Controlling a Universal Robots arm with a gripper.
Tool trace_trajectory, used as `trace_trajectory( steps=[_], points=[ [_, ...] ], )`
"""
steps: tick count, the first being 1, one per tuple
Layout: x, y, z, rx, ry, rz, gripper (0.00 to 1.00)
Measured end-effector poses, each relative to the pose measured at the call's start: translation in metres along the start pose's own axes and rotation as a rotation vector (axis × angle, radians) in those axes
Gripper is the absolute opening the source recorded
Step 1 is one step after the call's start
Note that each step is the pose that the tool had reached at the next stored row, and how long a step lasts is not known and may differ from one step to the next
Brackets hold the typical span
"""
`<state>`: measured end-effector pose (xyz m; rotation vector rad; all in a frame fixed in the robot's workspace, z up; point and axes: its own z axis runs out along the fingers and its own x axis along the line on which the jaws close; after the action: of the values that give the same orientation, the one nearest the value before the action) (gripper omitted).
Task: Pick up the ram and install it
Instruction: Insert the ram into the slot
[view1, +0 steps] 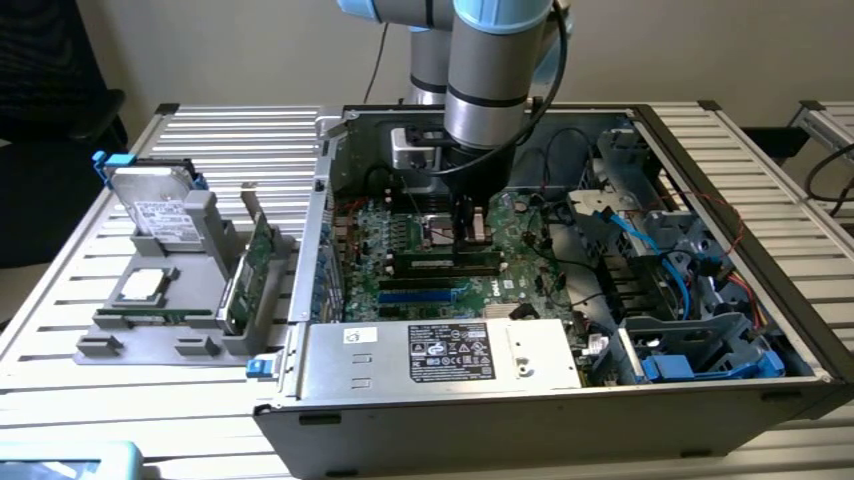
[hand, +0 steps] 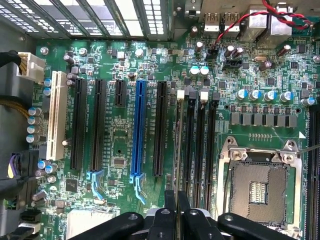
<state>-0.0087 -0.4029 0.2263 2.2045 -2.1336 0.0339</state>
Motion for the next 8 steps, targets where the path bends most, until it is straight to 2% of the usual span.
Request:
trace_trajectory(
  steps=[8],
  points=[
    [0.0,0.0001,-0.0001,0.0063,-0.0023,0.0,0.13]
  ],
)
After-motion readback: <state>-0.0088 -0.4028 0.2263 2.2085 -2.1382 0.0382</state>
